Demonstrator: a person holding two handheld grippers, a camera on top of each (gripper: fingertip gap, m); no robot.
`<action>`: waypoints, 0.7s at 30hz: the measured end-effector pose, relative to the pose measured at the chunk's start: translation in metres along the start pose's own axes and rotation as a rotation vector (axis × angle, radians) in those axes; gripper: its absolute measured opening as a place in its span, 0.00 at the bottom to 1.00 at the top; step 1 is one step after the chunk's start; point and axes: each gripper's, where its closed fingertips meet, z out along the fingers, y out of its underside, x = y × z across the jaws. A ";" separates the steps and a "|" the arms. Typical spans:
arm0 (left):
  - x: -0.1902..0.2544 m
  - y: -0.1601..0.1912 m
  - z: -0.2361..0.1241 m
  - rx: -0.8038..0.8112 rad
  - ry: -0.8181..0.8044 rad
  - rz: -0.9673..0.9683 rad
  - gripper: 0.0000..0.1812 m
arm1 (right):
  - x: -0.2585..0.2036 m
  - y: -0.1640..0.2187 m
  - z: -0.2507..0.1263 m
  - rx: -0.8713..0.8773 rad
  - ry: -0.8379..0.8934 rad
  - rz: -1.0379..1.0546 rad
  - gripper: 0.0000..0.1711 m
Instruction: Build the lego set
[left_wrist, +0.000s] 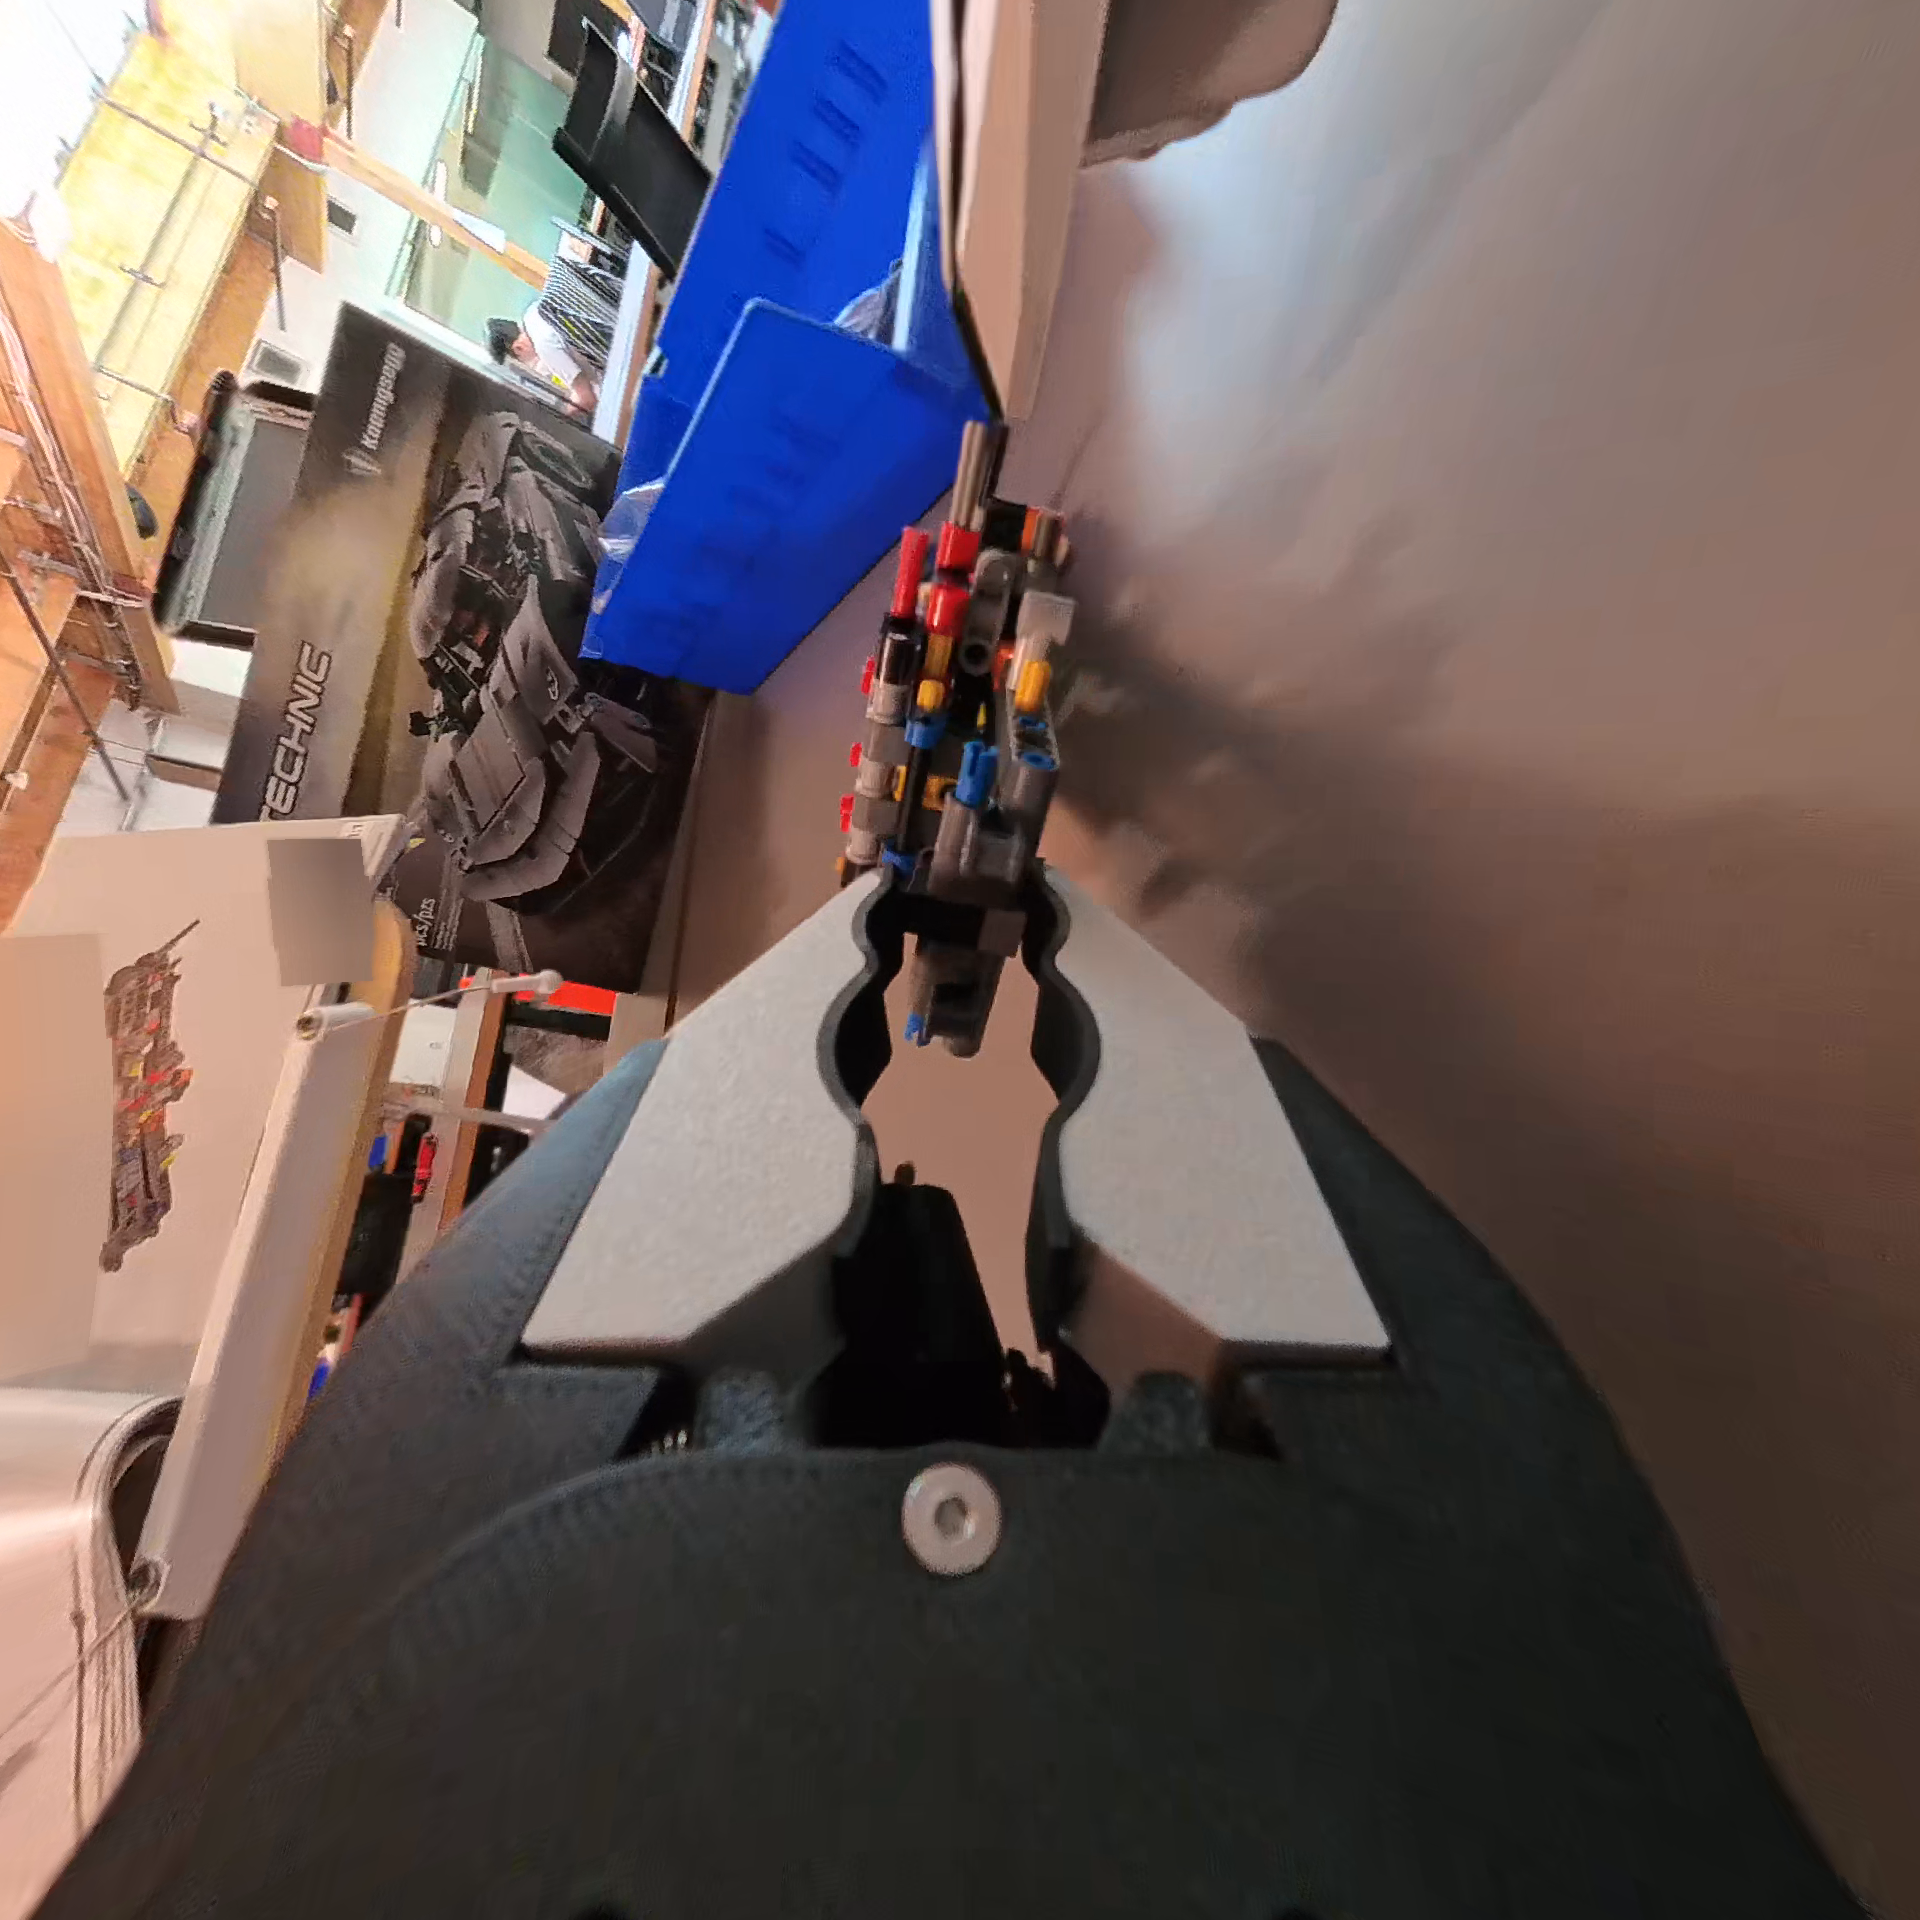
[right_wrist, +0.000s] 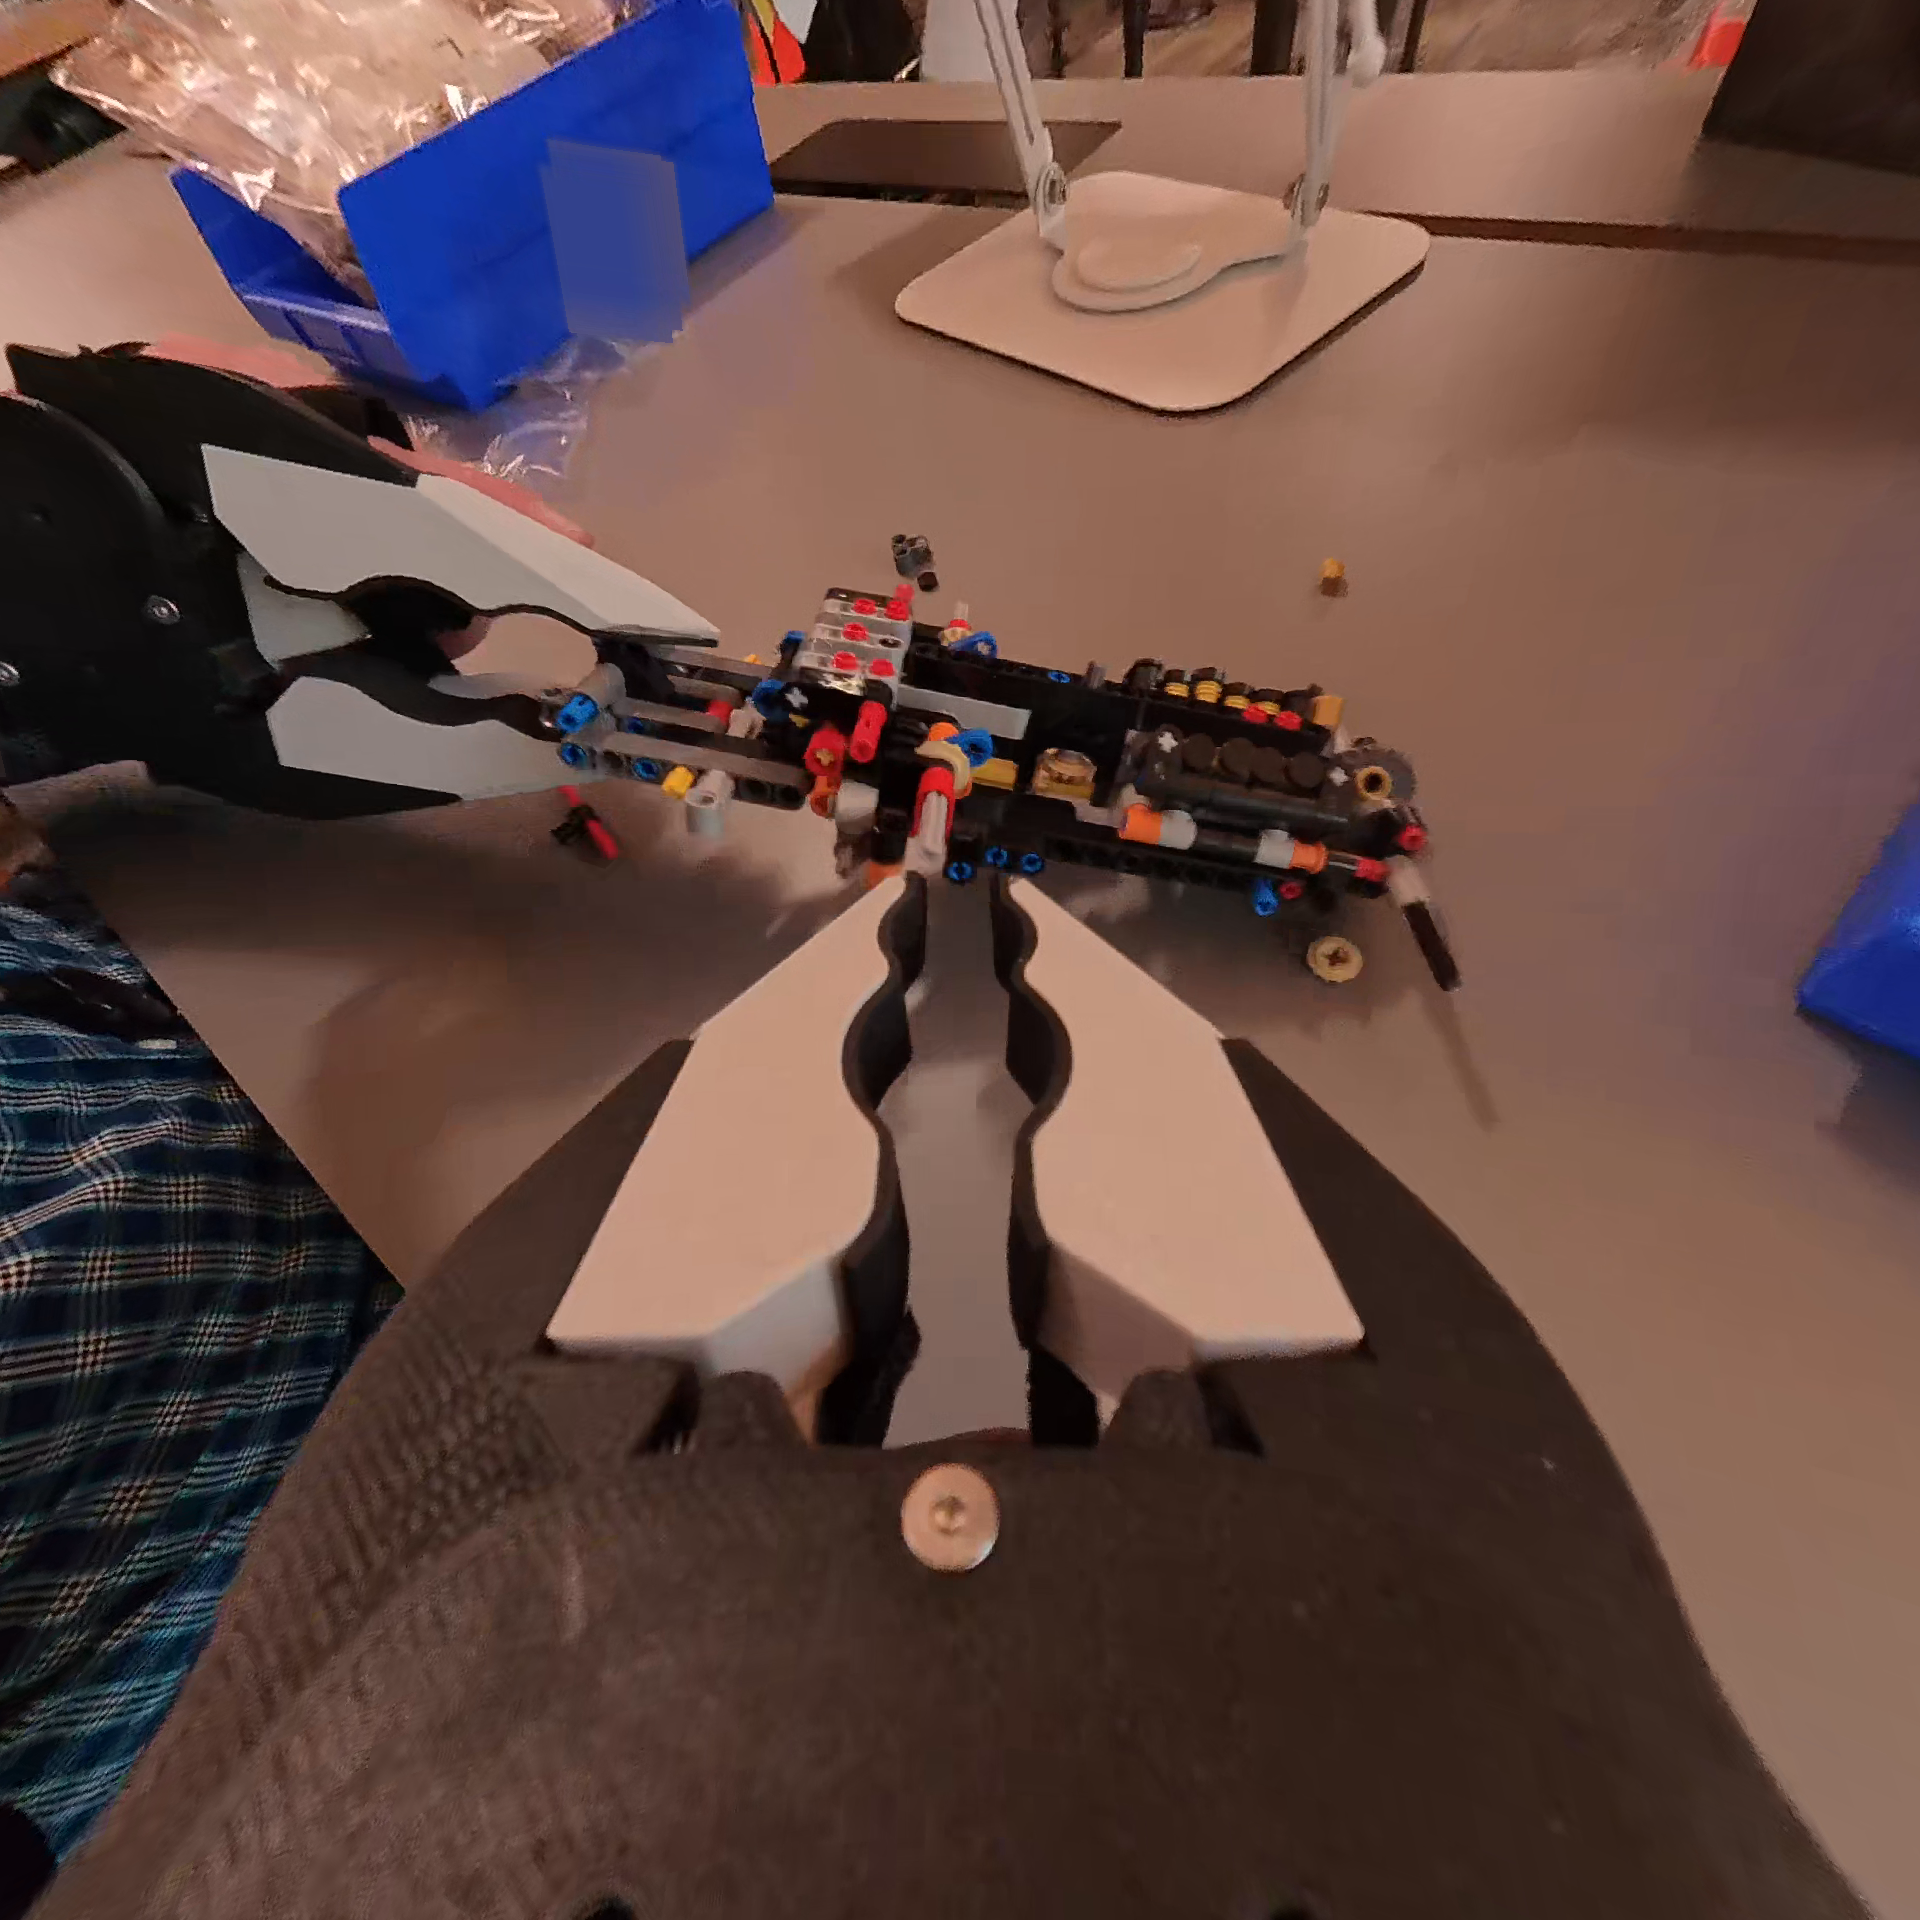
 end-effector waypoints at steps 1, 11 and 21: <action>-0.004 0.000 -0.003 0.003 -0.008 -0.009 0.12 | 0.002 -0.001 -0.003 0.010 0.007 0.004 0.06; -0.048 0.005 -0.019 0.009 -0.057 -0.101 0.12 | 0.023 0.009 -0.019 0.036 0.063 0.054 0.11; -0.076 0.027 -0.012 -0.063 -0.035 -0.105 0.12 | 0.036 0.032 0.001 -0.093 0.169 -0.053 0.14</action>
